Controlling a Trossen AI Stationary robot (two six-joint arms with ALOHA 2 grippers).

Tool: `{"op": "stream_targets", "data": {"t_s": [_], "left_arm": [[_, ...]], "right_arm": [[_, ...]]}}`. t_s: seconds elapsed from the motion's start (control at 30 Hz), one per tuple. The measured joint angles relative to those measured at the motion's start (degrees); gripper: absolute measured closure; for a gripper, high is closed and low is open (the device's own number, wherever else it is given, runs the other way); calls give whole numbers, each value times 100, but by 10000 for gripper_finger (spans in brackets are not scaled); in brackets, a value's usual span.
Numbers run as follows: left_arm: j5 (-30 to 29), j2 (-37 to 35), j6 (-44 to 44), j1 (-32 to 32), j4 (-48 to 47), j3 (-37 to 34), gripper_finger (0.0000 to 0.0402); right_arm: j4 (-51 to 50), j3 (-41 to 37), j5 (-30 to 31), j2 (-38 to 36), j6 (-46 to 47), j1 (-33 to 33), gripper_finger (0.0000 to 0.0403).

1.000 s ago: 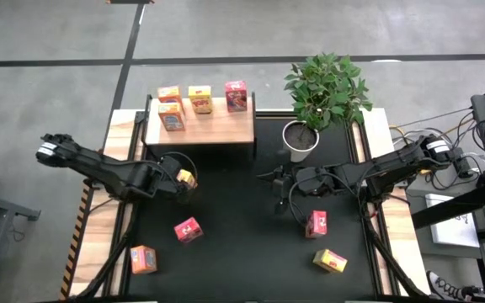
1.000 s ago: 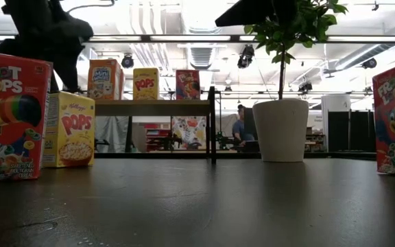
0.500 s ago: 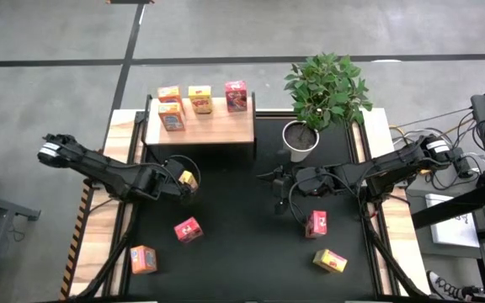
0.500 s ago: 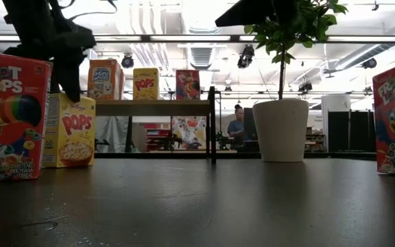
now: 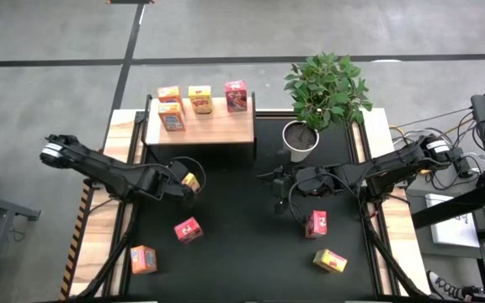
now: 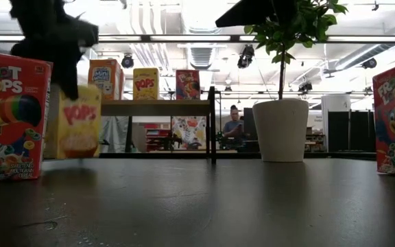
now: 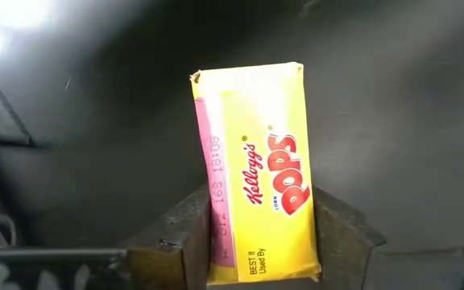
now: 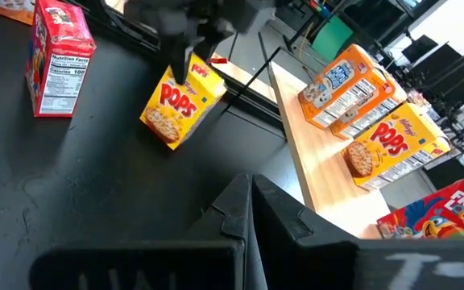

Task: Stack cereal on shelf
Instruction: Put the left yellow cereal box on the shelf

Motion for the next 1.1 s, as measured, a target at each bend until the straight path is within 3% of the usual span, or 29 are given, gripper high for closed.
{"op": "stream_targets", "data": {"t_s": [0.2, 0.6, 0.87, 1.1], "left_arm": [[20, 53, 1565, 0, -301, 1051, 263], [129, 769, 6542, 441, -722, 3290, 262], [157, 991, 8583, 1852, -821, 4014, 262], [1344, 1004, 9562, 3382, -484, 4038, 262]], "right_arm": [[-18, 0, 0, 2, 14, 0, 394], [-307, -4, 1, 2, 222, 0, 394], [-327, -38, 0, 2, 336, 0, 394], [-329, -57, 0, 2, 397, 0, 394]]}}
